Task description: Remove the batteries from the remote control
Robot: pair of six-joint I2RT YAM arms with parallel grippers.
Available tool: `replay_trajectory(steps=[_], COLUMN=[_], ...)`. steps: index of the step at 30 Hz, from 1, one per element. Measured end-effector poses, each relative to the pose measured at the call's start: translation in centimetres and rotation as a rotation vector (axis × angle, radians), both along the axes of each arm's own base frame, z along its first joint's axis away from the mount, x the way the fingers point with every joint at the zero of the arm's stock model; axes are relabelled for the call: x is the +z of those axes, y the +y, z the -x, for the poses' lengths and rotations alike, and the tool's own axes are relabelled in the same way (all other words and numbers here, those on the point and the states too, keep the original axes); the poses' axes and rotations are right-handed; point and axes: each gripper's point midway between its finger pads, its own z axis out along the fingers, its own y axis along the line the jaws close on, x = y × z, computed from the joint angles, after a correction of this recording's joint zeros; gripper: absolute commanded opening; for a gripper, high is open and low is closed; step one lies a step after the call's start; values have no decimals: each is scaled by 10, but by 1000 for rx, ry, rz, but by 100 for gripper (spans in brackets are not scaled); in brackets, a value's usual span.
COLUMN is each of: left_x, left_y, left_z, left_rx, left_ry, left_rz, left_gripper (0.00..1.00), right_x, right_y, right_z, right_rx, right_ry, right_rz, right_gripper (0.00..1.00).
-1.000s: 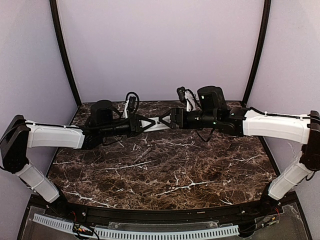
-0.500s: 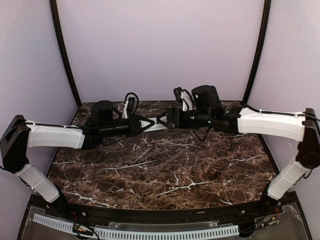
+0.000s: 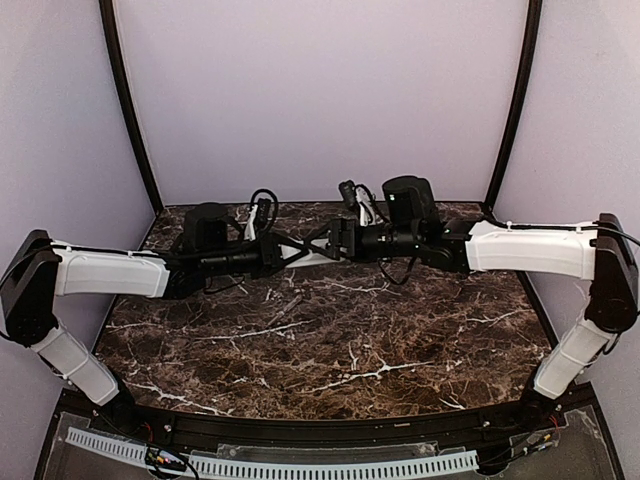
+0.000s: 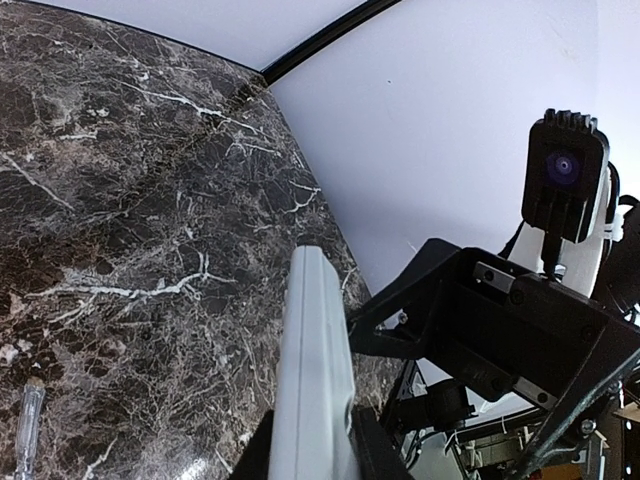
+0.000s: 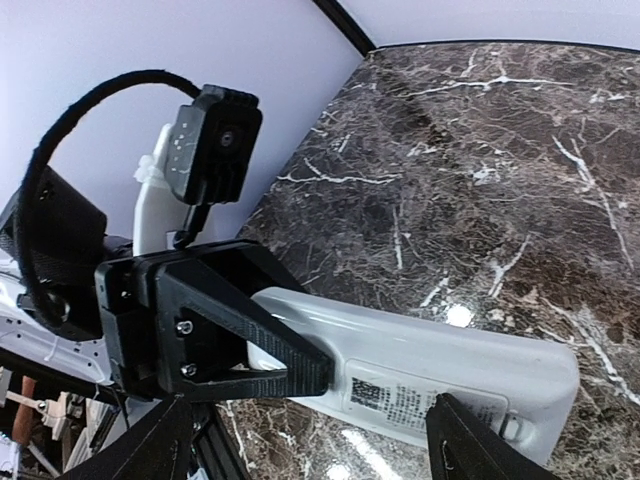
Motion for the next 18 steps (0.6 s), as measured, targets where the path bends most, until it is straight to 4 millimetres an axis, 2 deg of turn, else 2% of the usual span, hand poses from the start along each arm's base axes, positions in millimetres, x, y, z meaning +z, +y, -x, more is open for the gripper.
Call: replay_trajectory(steps=[9,12,18], left_x=[0,0,4], left_y=[-1,-2,-7], left_z=[1,2,7], left_rx=[-5,-9,-21], left_ry=[-2,-4,-14], left_rz=[1,-2,10], left_gripper=[0,0,0], right_x=[3,3,2], right_y=[-2,-6,-27], right_z=[3,4,4], right_rx=[74,73,10], right_ry=[36,20,-5], right_rz=[-84,-53,50], right_gripper=[80,80,79])
